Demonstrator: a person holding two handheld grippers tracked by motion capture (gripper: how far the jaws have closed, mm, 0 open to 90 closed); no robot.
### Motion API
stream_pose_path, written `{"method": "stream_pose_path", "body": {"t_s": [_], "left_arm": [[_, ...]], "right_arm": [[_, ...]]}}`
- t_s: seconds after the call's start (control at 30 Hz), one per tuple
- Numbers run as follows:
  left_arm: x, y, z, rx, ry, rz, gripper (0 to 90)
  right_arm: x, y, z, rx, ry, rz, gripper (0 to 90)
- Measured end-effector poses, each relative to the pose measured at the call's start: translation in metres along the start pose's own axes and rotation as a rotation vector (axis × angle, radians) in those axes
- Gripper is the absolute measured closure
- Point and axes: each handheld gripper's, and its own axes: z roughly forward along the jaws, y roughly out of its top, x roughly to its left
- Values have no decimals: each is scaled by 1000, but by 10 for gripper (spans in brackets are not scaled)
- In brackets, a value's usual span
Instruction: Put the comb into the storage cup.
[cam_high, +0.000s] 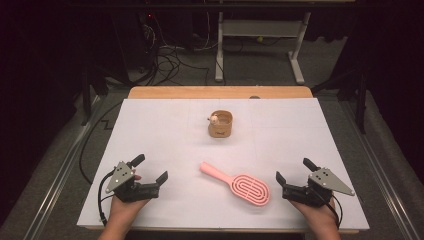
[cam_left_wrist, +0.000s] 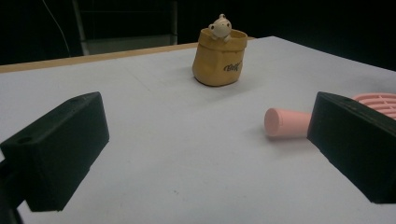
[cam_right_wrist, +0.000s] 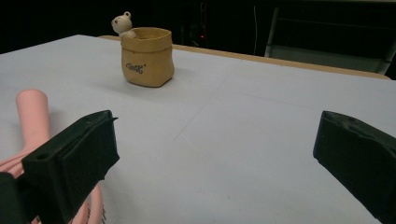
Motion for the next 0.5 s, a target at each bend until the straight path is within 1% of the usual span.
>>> {"method": "stream_pose_path", "body": {"t_s": [0.17,0.23,0.27,0.4,0.5], "left_arm": [[1,0,-1,-5,4,-6,0],[1,0,-1,-5,3,-7,0],[1,0,-1,-4,4,-8,0],[1,-1,-1,-3,2,-7,0],[1,-1,-1,-2,2,-6,0]], "right_arm": [[-3,0,-1,14,-5,2,3],[-4,0,-1,24,-8,-2,3],[-4,0,-1,38,-6,-6,3],[-4,0,0,50,-12,-9,3],[-3,0,1,69,-14,-13,3]]}}
